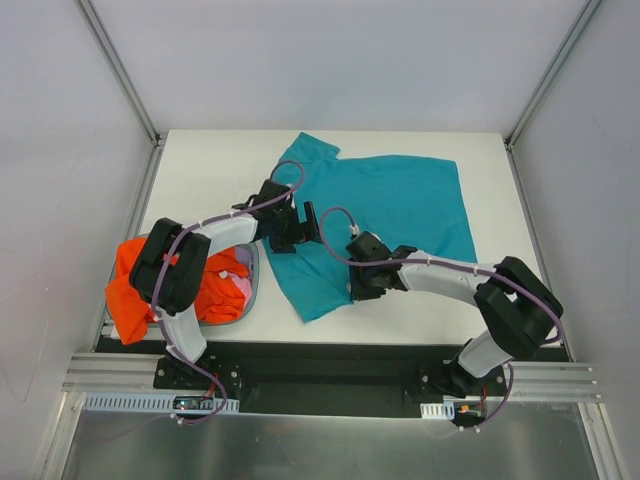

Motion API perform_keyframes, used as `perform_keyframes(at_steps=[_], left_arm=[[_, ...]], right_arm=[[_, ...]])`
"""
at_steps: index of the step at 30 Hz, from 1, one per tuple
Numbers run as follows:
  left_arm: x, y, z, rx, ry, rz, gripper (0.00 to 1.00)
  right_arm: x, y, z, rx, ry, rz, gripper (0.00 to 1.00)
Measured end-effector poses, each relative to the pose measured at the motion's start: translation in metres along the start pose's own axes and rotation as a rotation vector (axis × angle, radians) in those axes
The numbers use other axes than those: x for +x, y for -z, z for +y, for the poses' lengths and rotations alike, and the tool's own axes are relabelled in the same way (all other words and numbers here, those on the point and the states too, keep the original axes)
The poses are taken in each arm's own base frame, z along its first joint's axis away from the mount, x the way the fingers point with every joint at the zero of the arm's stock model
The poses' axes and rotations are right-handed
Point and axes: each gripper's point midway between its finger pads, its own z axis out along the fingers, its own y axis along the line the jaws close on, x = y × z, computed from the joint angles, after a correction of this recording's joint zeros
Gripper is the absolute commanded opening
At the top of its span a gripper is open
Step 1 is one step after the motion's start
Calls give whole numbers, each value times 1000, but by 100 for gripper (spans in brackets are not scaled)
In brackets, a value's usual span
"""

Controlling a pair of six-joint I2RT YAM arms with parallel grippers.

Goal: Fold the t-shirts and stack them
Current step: Flatten out the tshirt, then grap the side of the flattened tshirt closest away from the robot with both arms

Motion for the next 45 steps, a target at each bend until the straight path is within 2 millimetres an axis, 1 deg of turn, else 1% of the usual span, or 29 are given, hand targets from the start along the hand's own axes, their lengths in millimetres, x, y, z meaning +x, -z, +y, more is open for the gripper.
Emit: perform_keyframes(at_steps=[2,3,4,5,6,8,9,10,11,13,15,17,18,20,21,22,23,25,26,29,32,33,34,35,36,37,39,41,45], left_arm=[[6,4,0,-4,-19,9,99],[12,6,-1,-6,-30,21,99],[18,8,-1,-9,-39,30,99],[21,11,-1,-11,-44,36,99],[26,14,-2,-11,-55,40,99],[32,24,-8,-4,-80,41,99],[34,30,-13,6,-95,36,99],[35,37,-20,19,-107,26,99],[34,45,-26,34,-119,12,99],[31,58,-38,61,-142,-23,99],[31,72,-45,72,-160,-61,99],[35,83,-47,69,-166,-85,99],[38,86,-47,64,-168,-89,99],[53,89,-45,49,-173,-81,99],[65,90,-45,43,-183,-64,99],[76,91,-41,25,-184,-51,99],[92,92,-43,24,-204,-23,99],[120,95,-40,3,-220,19,99],[131,96,-38,-5,-221,39,98],[168,100,-25,-45,-205,105,94],[198,99,-7,-106,-169,173,81],[204,98,-2,-124,-158,189,70],[212,97,5,-152,-141,210,65],[216,95,10,-178,-127,226,61],[218,93,13,-197,-115,236,54],[220,89,16,-218,-108,244,51],[224,82,24,-265,-90,263,47],[226,76,30,-301,-88,277,45],[223,70,28,-336,-93,290,42]], right_arm=[[-1,2,0,6,0,1,41],[-3,3,0,10,2,0,54],[-7,6,2,10,6,-7,60],[-11,9,5,7,3,-18,65],[-17,14,6,11,10,-35,75],[-34,27,11,12,18,-90,85],[-41,34,12,14,19,-119,99],[-50,44,11,18,18,-157,99],[-58,55,10,21,10,-197,97],[-72,80,0,32,-16,-278,97],[-85,104,-17,54,-62,-355,97],[-96,128,-47,107,-134,-438,97],[-97,135,-60,135,-162,-463,97],[-96,147,-95,206,-240,-508,97],[-91,150,-113,246,-280,-518,97],[-87,152,-126,276,-309,-521,97],[-80,155,-144,315,-348,-526,97],[-69,157,-163,359,-394,-527,97],[-65,159,-169,371,-408,-526,97],[-61,161,-176,386,-422,-522,97],[-60,160,-177,389,-417,-516,97],[-60,160,-177,389,-416,-515,97],[-60,160,-177,390,-415,-512,97],[-60,159,-178,391,-416,-509,97],[-60,158,-178,393,-416,-506,97],[-59,158,-178,394,-416,-502,97],[-59,156,-179,397,-416,-495,97],[-58,156,-180,399,-417,-492,97],[-56,155,-182,408,-422,-486,97]])
